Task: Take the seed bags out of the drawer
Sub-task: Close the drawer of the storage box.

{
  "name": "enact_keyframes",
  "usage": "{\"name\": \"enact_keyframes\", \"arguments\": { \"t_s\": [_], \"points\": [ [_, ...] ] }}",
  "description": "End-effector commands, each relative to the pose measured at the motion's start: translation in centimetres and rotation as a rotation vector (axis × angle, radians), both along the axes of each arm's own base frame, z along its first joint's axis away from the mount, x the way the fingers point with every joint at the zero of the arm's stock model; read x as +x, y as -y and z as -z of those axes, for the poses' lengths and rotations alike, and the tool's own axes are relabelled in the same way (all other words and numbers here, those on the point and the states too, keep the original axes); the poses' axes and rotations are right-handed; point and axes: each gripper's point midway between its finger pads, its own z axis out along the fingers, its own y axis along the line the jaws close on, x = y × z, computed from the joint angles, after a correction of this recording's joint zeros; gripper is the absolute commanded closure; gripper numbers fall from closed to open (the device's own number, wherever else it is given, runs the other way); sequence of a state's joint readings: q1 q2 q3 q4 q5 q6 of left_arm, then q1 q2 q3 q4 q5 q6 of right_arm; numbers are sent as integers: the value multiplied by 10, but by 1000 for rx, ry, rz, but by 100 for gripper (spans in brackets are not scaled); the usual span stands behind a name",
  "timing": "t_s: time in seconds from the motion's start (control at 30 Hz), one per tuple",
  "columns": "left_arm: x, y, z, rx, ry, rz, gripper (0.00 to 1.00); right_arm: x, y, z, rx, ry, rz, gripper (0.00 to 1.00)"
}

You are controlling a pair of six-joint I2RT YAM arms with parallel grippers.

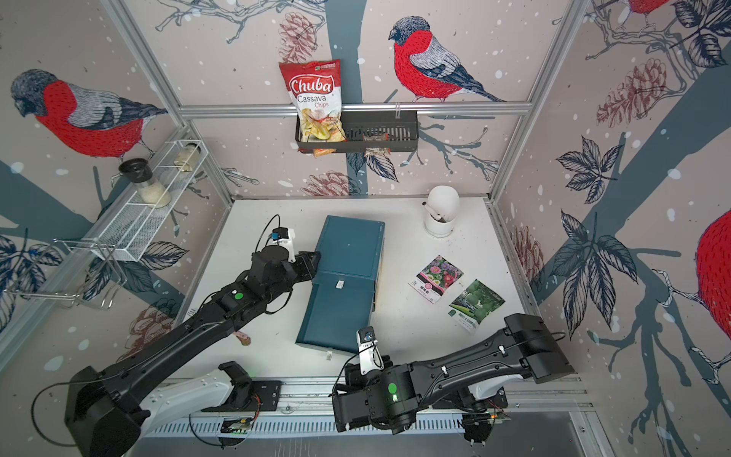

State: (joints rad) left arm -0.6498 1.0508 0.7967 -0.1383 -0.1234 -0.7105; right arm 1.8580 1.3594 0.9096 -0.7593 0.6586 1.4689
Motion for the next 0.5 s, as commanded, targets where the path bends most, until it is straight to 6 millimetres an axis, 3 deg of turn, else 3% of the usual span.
{"name": "enact_keyframes", "arguments": {
  "t_s": [0.0, 0.17, 0.47],
  "points": [
    [-16, -2, 30, 19, -125, 19, 64, 0, -1, 4, 33, -26, 39, 25],
    [-16, -6, 32, 17, -125, -3, 65, 22, 8, 15, 10, -22, 126, 22],
    [-19, -16, 33, 50, -123, -28, 65, 65, 7, 0, 107, -15, 161, 27]
  ]
}}
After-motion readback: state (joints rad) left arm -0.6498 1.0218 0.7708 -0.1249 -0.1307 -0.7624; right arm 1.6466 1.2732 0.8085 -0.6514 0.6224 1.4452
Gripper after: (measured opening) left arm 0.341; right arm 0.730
